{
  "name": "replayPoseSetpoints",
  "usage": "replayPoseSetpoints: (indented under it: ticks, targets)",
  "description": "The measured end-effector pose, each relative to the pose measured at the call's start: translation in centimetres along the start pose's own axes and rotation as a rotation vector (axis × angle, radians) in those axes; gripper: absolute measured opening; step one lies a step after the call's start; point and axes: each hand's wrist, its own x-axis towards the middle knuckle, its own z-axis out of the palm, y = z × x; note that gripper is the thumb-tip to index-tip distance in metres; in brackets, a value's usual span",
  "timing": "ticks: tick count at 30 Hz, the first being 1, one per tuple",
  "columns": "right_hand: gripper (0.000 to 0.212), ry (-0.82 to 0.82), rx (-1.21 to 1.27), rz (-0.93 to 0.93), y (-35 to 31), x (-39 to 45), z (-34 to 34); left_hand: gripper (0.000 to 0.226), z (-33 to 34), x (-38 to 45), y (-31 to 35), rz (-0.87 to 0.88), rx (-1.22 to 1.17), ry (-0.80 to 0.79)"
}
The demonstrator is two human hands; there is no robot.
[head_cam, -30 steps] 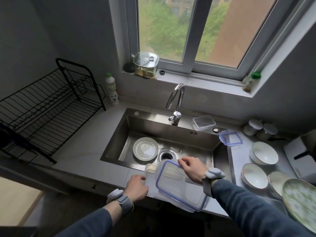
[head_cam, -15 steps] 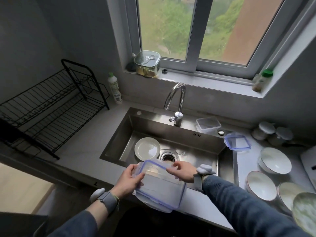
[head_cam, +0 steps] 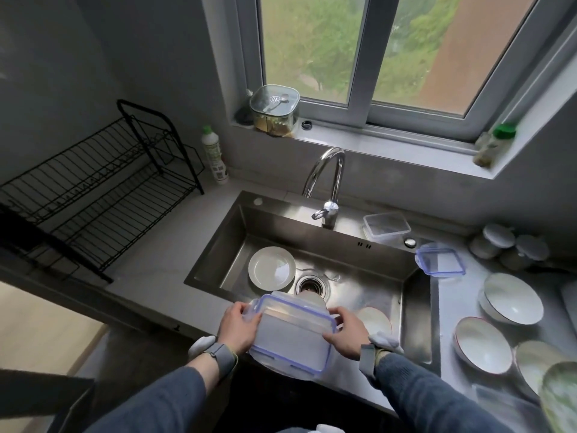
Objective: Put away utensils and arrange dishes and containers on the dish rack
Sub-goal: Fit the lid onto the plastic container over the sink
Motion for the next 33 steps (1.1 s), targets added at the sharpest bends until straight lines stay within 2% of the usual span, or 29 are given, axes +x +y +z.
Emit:
replayPoseSetpoints:
  ticks: [7, 14, 17, 21, 25, 30, 33]
  targets:
    - [0.049, 0.087, -0.013, 0.021, 0.0, 0.2, 0.7, 0.028, 0.4, 0.3, -0.1, -0.094, 0.004, -0.023]
    - [0.057, 0.107, -0.021, 0.100, 0.0, -0.5, 0.9, 0.021, 0.3, -0.1, 0.2, -0.097, -0.019, 0.030]
    - [0.069, 0.028, -0.080, 0.182, 0.7, -0.9, 0.9, 0.025, 0.3, -0.3, 0.3, -0.116, -0.033, 0.053]
    - [0.104, -0.043, -0.164, 0.240, 4.4, 0.6, 2.5, 0.031, 0.2, -1.1, 0.5, -0.119, -0.051, 0.089]
    - [0.079, -0.077, -0.205, 0.253, 3.1, -0.7, 2.5, 0.027, 0.4, -1.7, 0.1, -0.074, 0.023, 0.078]
    - [0.058, -0.178, -0.248, 0.252, 4.0, 1.1, 3.5, 0.042, 0.5, -2.1, -0.2, -0.051, 0.040, 0.014]
    - [0.041, -0.217, -0.234, 0.250, 2.1, 0.0, 2.8, 0.044, 0.4, -1.6, -0.4, -0.068, 0.039, 0.001]
